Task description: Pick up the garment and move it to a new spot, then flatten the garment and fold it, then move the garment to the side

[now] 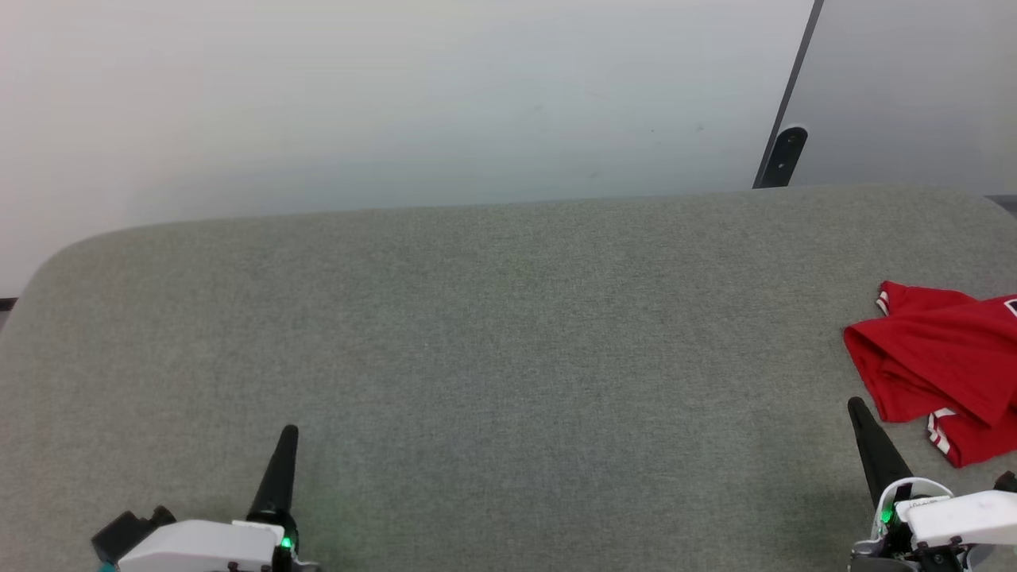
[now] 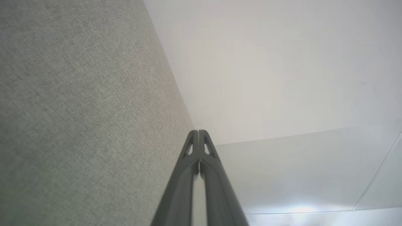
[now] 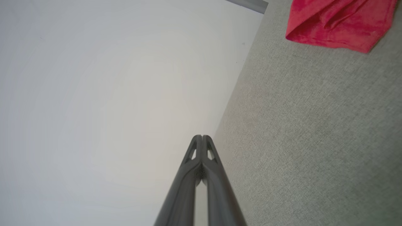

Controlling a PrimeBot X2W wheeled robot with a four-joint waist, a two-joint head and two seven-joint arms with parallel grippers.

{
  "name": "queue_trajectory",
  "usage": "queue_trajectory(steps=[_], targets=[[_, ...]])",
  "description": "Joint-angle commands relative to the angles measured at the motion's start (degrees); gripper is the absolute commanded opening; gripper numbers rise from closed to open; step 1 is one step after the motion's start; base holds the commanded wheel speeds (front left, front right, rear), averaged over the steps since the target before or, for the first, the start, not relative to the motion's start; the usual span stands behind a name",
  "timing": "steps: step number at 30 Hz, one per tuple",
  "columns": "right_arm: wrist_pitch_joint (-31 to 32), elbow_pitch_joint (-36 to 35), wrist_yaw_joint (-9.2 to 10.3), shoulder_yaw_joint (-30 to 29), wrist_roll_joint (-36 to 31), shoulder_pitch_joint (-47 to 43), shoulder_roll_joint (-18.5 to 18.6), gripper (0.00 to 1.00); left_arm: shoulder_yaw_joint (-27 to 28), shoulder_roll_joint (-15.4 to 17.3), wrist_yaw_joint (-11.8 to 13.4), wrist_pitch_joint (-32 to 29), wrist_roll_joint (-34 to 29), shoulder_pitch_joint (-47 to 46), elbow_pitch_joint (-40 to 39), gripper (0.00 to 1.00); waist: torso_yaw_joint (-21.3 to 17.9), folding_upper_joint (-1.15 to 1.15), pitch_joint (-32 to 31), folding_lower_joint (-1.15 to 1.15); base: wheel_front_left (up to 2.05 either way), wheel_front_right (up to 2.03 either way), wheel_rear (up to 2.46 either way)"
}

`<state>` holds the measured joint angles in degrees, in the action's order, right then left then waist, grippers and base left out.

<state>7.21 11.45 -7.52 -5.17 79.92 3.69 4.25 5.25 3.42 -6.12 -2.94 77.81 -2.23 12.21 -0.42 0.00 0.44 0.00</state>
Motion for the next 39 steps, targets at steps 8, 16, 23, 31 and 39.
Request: queue_trajectory(steps=[8, 16, 23, 31, 39], targets=[[-0.28, 0.64, 0.04, -0.63, 4.03, 1.63, -0.49, 0.00, 0.50, -0.13, -0.76, -1.05, 4.36, -1.70, 0.47, 0.00, 0.10, 0.00, -0.06, 0.00, 0.00, 0.00, 0.00], [-0.48, 1.32, 0.05, -0.93, 6.82, 1.99, -0.80, 0.00, 0.76, -0.24, -1.07, -1.94, 7.79, -2.64, 0.91, 0.00, 0.20, 0.00, -0.12, 0.00, 0.00, 0.00, 0.00], [-0.58, 1.91, 0.05, -1.16, 9.11, 2.32, -1.10, 0.00, 0.97, -0.36, -1.19, -2.62, 10.77, -3.38, 1.34, 0.00, 0.28, 0.00, -0.18, 0.00, 0.00, 0.00, 0.00], [-0.65, 2.51, 0.06, -1.43, 11.63, 2.84, -1.41, 0.00, 1.24, -0.44, -1.55, -3.45, 13.81, -4.10, 1.82, 0.00, 0.38, 0.00, -0.24, 0.00, 0.00, 0.00, 0.00], [-0.74, 2.71, 0.06, -1.50, 12.52, 2.69, -1.51, 0.00, 1.31, -0.49, -1.52, -3.65, 14.73, -4.39, 1.96, 0.00, 0.42, 0.00, -0.26, 0.00, 0.00, 0.00, 0.00]])
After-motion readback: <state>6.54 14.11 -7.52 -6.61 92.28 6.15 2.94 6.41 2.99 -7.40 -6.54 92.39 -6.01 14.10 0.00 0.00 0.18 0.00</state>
